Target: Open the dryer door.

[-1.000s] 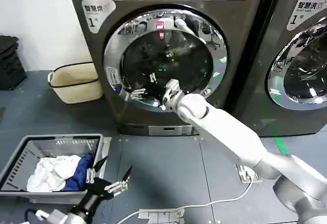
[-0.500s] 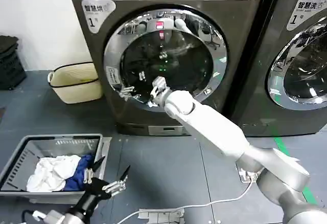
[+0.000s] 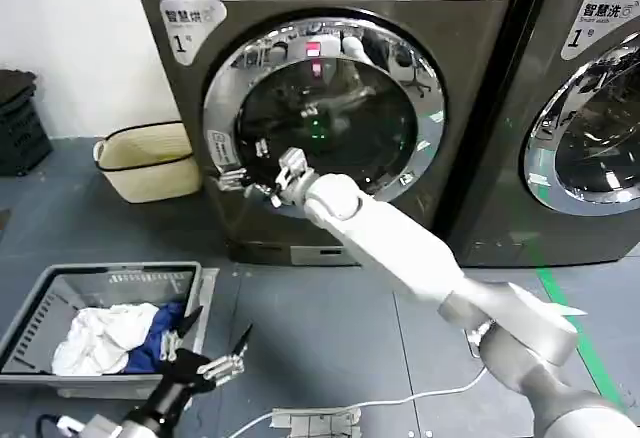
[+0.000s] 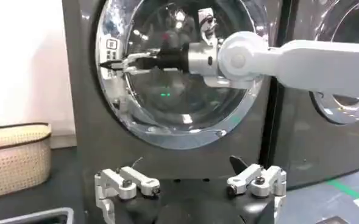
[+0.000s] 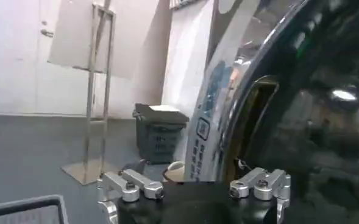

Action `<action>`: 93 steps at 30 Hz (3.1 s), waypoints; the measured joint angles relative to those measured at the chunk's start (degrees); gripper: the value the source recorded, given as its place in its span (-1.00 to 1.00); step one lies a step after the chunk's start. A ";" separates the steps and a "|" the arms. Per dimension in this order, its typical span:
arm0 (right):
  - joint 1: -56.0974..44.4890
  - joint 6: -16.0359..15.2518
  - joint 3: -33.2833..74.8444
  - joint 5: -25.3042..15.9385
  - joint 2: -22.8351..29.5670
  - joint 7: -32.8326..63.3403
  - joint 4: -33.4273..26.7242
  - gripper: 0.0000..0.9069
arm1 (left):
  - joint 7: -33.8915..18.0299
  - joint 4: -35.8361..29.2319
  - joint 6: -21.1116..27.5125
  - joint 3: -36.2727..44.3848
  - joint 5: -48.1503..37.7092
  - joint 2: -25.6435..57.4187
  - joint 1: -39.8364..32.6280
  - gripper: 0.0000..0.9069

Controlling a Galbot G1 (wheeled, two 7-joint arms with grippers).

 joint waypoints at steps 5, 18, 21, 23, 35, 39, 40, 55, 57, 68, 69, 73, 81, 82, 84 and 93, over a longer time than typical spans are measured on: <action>0.03 0.30 -0.06 0.00 0.49 -0.97 -0.62 1.00 | -0.04 -0.12 0.01 -0.43 -0.23 0.03 0.18 1.00; -0.91 1.59 -0.81 0.39 -0.92 -6.42 1.06 1.00 | -0.10 -0.18 0.07 -1.17 -0.78 0.02 0.13 1.00; -1.34 1.64 -1.08 0.94 -1.90 -7.89 2.17 1.00 | -0.09 0.03 0.11 -1.44 -1.12 0.08 -0.10 1.00; -1.69 1.67 -1.41 1.58 -2.66 -8.88 3.24 1.00 | -0.16 0.37 0.23 -1.94 -1.61 0.20 -0.45 1.00; -3.59 1.80 -2.20 5.56 -8.40 -14.86 11.14 1.00 | -2.20 3.59 4.01 -7.90 -10.02 2.38 -4.45 1.00; -4.38 1.79 -2.42 6.45 -11.20 -16.59 14.48 1.00 | -0.92 4.99 4.09 -11.52 -11.93 3.41 -6.25 1.00; -4.57 1.78 -2.43 6.63 -11.91 -17.01 15.33 1.00 | -0.54 5.42 4.02 -12.42 -12.21 3.60 -6.61 1.00; -7.86 2.61 -0.90 8.96 -20.33 -25.70 24.34 1.00 | 7.87 13.76 1.79 -20.84 -20.20 9.78 -16.04 1.00; -8.32 2.75 -0.47 9.00 -21.31 -27.31 24.96 1.00 | 8.04 14.82 1.68 -20.86 -20.51 10.83 -16.81 1.00; -10.75 4.37 1.93 9.72 -26.71 -35.08 27.70 1.00 | 10.36 22.07 0.02 -16.49 -20.26 18.55 -22.31 1.00; -11.03 4.45 2.23 9.83 -27.19 -35.63 27.83 1.00 | 10.54 22.85 -0.04 -15.69 -20.19 19.47 -23.14 1.00; -12.22 4.85 3.64 10.66 -29.09 -38.45 28.68 1.00 | 11.53 25.88 -0.46 -11.75 -19.42 23.23 -26.54 1.00; -15.84 5.12 8.00 11.77 -33.14 -46.12 30.67 1.00 | 11.57 30.26 0.53 -3.51 -19.33 29.13 -34.90 1.00; -16.39 5.07 8.72 11.77 -33.68 -47.11 30.89 1.00 | 11.64 30.48 0.56 -2.68 -19.55 29.65 -35.93 1.00; -17.58 5.00 10.27 11.72 -34.79 -48.66 31.47 1.00 | 11.86 31.04 0.58 -0.87 -19.91 30.78 -37.91 1.00; -26.26 5.37 20.22 12.01 -40.52 -51.25 35.64 1.00 | 12.81 32.54 0.00 6.39 -19.95 33.76 -44.73 1.00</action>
